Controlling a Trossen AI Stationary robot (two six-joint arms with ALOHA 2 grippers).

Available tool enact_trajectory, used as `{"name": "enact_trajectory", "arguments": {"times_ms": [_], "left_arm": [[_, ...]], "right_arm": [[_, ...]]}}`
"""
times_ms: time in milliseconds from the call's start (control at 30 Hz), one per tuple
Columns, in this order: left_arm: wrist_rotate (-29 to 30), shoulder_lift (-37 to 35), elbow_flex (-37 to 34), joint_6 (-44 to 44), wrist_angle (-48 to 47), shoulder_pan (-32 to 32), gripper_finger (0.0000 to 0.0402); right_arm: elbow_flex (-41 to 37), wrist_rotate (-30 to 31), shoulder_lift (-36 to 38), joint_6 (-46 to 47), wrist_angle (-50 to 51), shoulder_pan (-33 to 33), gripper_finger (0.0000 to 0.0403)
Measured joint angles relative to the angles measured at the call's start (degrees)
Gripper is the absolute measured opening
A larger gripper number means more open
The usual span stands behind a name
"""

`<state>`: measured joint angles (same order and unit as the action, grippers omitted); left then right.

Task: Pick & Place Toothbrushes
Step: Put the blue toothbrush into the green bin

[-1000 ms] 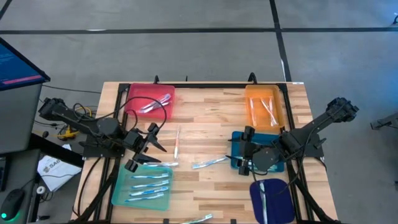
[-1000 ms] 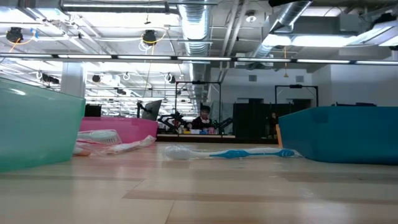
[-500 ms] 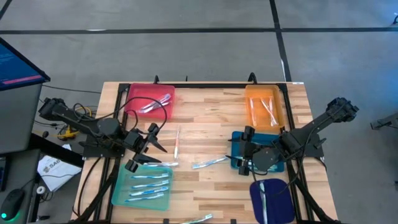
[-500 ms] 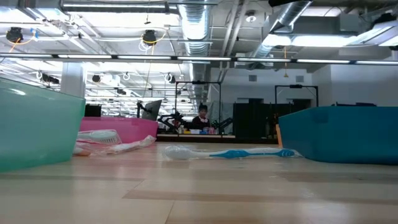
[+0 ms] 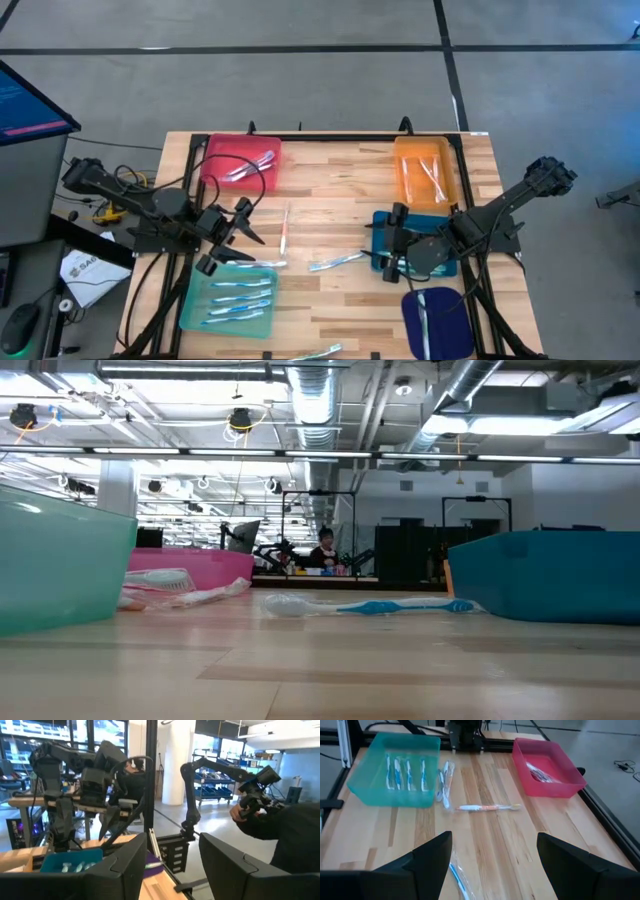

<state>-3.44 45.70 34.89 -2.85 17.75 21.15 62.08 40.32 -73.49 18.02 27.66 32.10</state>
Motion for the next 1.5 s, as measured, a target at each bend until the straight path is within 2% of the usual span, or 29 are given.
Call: {"name": "enact_trajectory", "arguments": {"times_ms": [633,867,1033,1100,1300,1500], "left_arm": [[-0.16,0.28,0.00,-2.03,-5.61,-2.86,0.0177],[-7.81,1.17,1.29,-2.58,-6.04,-2.09,0.0177],[-8.17,2.11,2.89,-2.05,-8.86,-0.81,0.0177],[-5.98,2.07,3.72,-1.99,-12.14,-0.83,0.0177],[6.02,2.05,5.77,-2.11,-26.36,-1.21,0.0177],[6.90,2.05,5.77,-2.10,-27.88,-2.56,0.0177]], "right_arm": [[0.00,-0.28,0.00,-0.63,-0.77,-1.71,0.0286],[-0.04,-3.00,-3.30,-2.09,-2.11,-2.23,0.0286],[-0.02,-2.97,-8.36,-5.66,-5.85,-2.85,0.0286],[-0.04,-2.99,-9.91,-6.52,-7.76,-3.29,0.0286],[0.58,-2.97,-12.26,-9.44,-8.06,-4.37,0.0286],[-0.01,-3.02,-13.39,-13.78,-7.47,-5.15,0.0286]]}}
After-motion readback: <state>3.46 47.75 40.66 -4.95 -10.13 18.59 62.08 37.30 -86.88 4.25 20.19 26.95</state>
